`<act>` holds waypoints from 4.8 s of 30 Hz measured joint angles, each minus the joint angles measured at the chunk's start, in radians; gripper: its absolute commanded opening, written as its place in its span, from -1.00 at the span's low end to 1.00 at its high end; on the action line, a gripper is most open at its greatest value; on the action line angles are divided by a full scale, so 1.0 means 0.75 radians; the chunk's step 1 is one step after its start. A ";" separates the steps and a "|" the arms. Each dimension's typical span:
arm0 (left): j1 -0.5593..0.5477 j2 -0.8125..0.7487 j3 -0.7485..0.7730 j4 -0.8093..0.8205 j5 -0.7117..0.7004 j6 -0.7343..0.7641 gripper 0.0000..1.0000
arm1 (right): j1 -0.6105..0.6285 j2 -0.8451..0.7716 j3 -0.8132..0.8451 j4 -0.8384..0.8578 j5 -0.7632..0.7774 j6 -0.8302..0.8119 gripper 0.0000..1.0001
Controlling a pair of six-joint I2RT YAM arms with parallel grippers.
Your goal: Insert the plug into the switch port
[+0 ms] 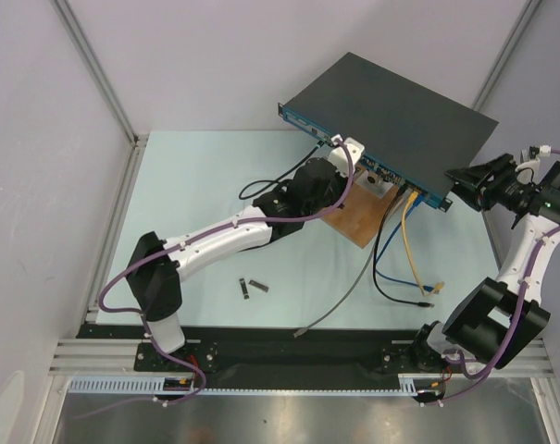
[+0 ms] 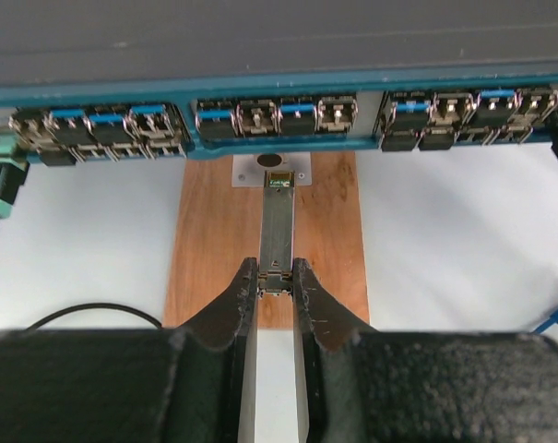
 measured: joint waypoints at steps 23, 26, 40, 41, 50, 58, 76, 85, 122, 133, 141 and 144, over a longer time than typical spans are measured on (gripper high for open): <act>0.000 0.006 0.050 -0.026 -0.134 0.074 -0.99 | -0.001 0.002 -0.008 0.024 -0.008 0.019 -1.00; 0.002 0.006 0.050 -0.026 -0.137 0.075 -0.99 | -0.001 0.002 -0.010 0.026 -0.009 0.021 -1.00; 0.005 0.006 0.065 0.000 -0.127 0.085 -0.99 | -0.001 0.001 -0.027 0.056 -0.020 0.032 -1.00; 0.006 0.006 0.065 0.003 -0.124 0.085 -0.99 | -0.002 -0.001 -0.030 0.060 -0.022 0.033 -1.00; 0.012 0.013 0.065 0.014 -0.110 0.084 -0.99 | -0.003 -0.007 -0.045 0.092 -0.026 0.056 -1.00; 0.014 0.026 0.068 0.009 -0.111 0.084 -0.99 | -0.004 -0.008 -0.046 0.099 -0.026 0.067 -1.00; 0.022 0.036 0.082 -0.027 -0.080 0.083 -0.99 | -0.004 -0.012 -0.063 0.131 -0.032 0.086 -1.00; 0.025 0.057 0.085 -0.040 -0.079 0.056 -0.99 | -0.004 -0.014 -0.066 0.135 -0.032 0.091 -1.00; 0.081 0.237 0.545 -0.451 0.090 0.013 -0.99 | 0.005 -0.024 -0.033 0.022 -0.001 -0.057 -1.00; 0.086 0.269 0.543 -0.359 0.094 0.023 -0.95 | 0.008 -0.023 -0.024 0.011 0.004 -0.064 -1.00; 0.091 0.278 0.543 -0.338 0.085 0.030 -0.39 | 0.009 -0.016 -0.020 0.010 0.002 -0.061 -1.00; 0.093 0.271 0.525 -0.323 0.110 0.036 -0.16 | 0.009 -0.015 -0.019 0.010 -0.002 -0.060 -1.00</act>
